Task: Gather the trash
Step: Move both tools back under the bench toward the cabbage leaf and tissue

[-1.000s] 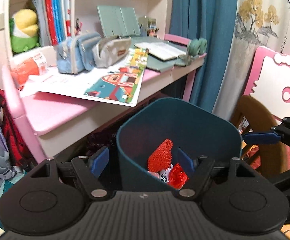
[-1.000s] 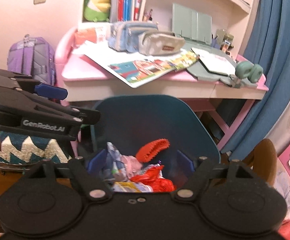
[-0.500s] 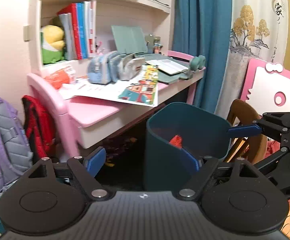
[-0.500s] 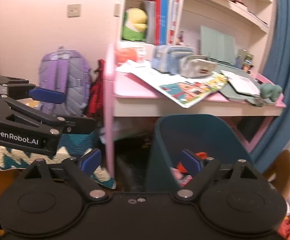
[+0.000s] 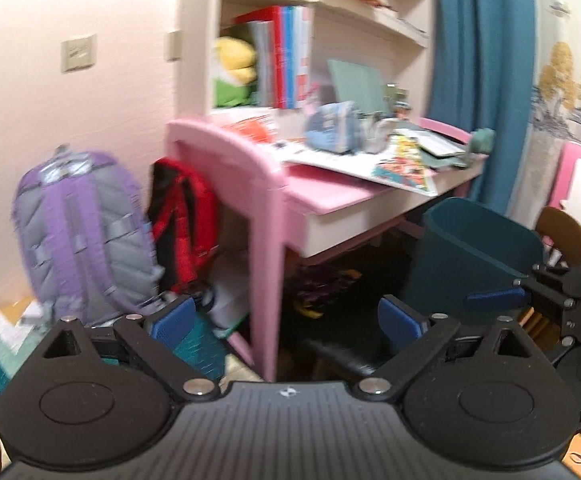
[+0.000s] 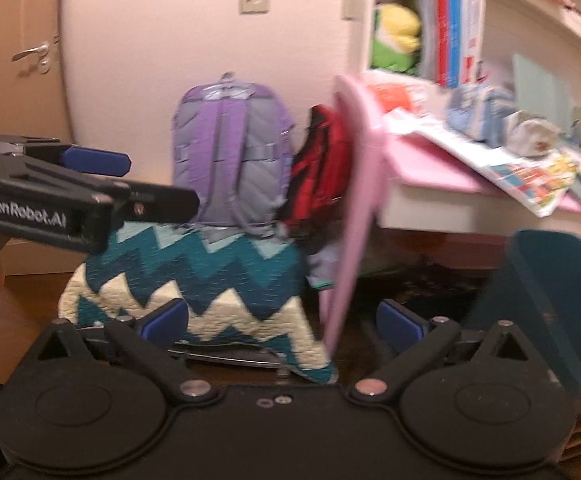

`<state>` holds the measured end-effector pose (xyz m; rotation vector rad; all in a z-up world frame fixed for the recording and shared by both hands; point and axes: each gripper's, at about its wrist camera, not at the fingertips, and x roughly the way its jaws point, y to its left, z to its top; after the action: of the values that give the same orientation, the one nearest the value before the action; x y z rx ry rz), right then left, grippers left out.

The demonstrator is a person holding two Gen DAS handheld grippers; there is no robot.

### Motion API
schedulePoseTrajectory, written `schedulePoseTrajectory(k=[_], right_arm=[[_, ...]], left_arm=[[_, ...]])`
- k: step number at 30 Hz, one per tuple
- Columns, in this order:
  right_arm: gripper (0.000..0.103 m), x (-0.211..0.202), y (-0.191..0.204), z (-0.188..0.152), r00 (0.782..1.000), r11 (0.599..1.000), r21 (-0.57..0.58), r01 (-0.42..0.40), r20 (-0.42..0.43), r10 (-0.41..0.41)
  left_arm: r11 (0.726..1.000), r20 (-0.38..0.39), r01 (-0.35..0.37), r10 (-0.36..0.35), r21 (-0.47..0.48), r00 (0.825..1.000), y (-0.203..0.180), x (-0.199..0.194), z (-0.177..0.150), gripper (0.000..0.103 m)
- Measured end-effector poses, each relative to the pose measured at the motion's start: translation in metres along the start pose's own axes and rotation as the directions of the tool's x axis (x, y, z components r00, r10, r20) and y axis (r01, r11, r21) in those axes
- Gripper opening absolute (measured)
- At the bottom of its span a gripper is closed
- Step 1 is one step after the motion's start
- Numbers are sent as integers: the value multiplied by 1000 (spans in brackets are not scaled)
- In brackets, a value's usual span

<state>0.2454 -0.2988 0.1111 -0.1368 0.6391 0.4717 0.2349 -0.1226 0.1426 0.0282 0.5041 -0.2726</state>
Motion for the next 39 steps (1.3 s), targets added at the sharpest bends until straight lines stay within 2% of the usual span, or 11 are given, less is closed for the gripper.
schedulePoseTrajectory(k=[5, 10, 14, 19, 22, 26, 30, 33, 39], right_arm=[[102, 55, 31, -19, 998, 999, 24, -46, -31, 46], [102, 115, 54, -45, 994, 992, 109, -69, -74, 77], [102, 173, 72, -75, 988, 986, 163, -37, -144, 61], [102, 249, 89, -122, 974, 974, 219, 48, -227, 3], [102, 290, 92, -148, 960, 962, 252, 102, -279, -28], [102, 339, 92, -184, 930, 953, 259, 159, -364, -57], [102, 378, 91, -219, 896, 953, 229, 196, -438, -79], [102, 404, 86, -245, 868, 949, 225, 222, -489, -88], [100, 454, 77, -295, 795, 945, 208, 253, -601, -80]], left_arm=[[997, -11, -48, 47, -68, 999, 57, 1, -38, 101], [987, -44, -97, 92, -127, 995, 107, 16, -79, 103], [979, -82, -123, 111, -165, 990, 145, 38, -119, 103], [960, -151, -164, 132, -229, 980, 192, 76, -176, 103], [946, -236, -207, 148, -251, 961, 212, 103, -212, 103], [943, -312, -234, 155, -236, 937, 227, 139, -261, 103], [959, -379, -214, 132, -183, 916, 227, 175, -311, 103], [964, -433, -197, 103, -179, 896, 224, 201, -345, 103], [980, -531, -152, 63, -125, 845, 210, 245, -408, 103]])
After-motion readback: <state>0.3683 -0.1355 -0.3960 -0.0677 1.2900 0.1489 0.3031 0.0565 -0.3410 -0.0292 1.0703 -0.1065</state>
